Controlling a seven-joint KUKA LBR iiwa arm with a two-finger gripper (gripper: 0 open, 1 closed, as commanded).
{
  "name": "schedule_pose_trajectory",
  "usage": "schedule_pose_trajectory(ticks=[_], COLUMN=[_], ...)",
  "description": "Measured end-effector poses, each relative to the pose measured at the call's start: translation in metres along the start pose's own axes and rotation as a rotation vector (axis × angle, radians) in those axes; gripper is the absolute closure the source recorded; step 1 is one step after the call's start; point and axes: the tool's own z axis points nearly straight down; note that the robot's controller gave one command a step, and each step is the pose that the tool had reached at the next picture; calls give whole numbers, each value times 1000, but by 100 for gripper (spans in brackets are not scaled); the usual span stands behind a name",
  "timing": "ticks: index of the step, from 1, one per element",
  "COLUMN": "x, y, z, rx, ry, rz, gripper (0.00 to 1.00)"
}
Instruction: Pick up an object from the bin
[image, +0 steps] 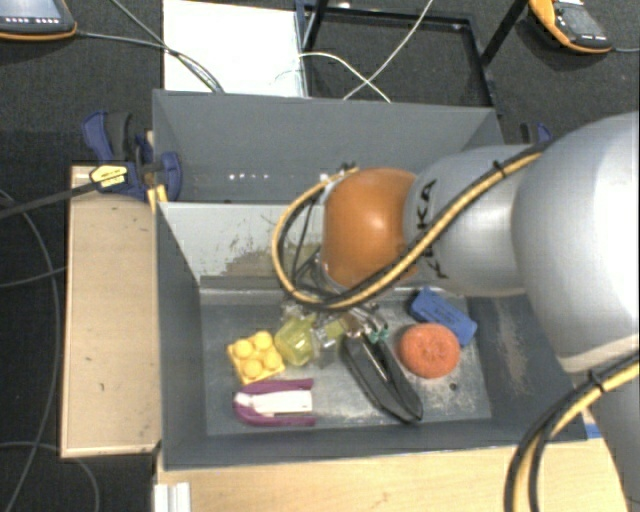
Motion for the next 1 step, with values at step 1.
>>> schedule_pose_trajectory(ticks=[1], x=[0], y=[0], z=[0], rx=[0], ry=[0], rz=[1], gripper=[100])
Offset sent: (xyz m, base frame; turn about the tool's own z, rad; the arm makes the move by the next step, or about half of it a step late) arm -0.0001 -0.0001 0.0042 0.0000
